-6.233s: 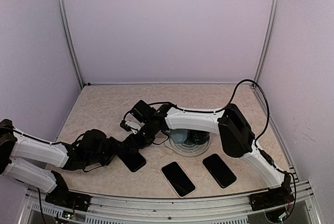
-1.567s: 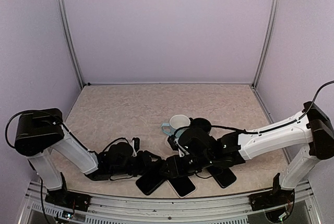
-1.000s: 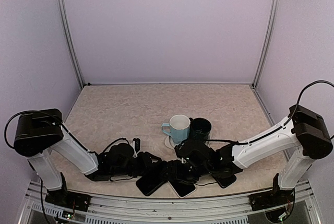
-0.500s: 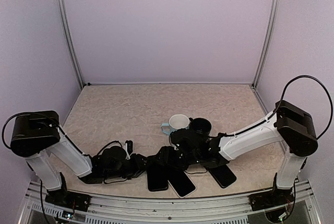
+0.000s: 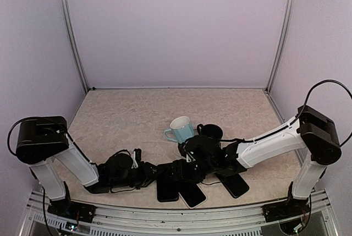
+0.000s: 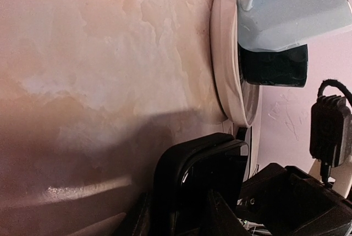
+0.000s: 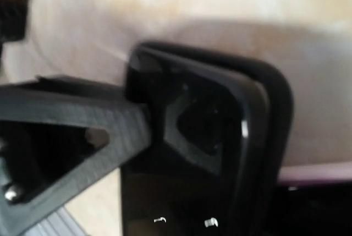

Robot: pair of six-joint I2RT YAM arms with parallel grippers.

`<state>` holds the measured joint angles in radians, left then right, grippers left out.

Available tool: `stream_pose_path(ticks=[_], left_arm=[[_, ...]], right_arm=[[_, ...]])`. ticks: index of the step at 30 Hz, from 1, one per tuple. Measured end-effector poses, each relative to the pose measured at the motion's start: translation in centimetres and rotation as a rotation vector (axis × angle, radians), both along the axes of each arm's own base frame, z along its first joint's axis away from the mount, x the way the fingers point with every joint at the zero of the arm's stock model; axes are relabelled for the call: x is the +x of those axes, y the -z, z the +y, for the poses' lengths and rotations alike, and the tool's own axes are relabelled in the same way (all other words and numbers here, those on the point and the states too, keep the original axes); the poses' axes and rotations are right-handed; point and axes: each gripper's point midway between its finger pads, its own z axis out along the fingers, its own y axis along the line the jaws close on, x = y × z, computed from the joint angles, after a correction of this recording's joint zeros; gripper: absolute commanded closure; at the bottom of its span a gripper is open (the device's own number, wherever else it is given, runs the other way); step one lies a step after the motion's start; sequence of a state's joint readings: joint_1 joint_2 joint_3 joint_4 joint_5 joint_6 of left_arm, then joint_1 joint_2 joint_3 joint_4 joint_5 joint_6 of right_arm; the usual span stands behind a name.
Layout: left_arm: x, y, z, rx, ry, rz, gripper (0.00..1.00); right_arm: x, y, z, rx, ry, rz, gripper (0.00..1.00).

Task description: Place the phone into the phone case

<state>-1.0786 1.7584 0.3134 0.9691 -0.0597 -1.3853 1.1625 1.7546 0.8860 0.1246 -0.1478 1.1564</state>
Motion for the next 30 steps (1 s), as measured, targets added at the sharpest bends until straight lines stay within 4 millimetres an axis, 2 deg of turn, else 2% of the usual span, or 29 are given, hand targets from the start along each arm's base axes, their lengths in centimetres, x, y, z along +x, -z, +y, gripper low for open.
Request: stream_pose_path(ticks=[3, 10, 14, 18, 22, 25, 30], left_arm=[[0.2, 0.0, 0.1, -0.006, -0.007, -0.002, 0.66], [0.5, 0.0, 0.2, -0.010, -0.019, -0.003, 0.66], [0.6, 0.0, 0.1, -0.007, -0.017, -0.009, 0.67], [1.1, 0.1, 0.2, -0.007, -0.032, -0.011, 0.77], [2.3, 0.2, 0.1, -0.018, -0.067, -0.013, 0.82], [2.3, 0.2, 0.0, -0.022, -0.066, -0.015, 0.83], [2.4, 0.2, 0.0, -0.020, -0.067, -0.013, 0.82]], right_arm=[[-0.1, 0.4, 1.0, -0.008, -0.039, 0.008, 0.35], [0.9, 0.6, 0.9, 0.009, -0.001, 0.006, 0.37], [1.0, 0.6, 0.9, 0.022, 0.005, 0.006, 0.44], [1.1, 0.8, 1.2, 0.034, 0.004, 0.005, 0.48], [0.4, 0.8, 1.6, 0.061, -0.025, 0.027, 0.53], [0.4, 0.9, 1.5, 0.064, -0.023, 0.028, 0.55], [0.5, 1.1, 1.3, 0.051, -0.007, 0.029, 0.71]])
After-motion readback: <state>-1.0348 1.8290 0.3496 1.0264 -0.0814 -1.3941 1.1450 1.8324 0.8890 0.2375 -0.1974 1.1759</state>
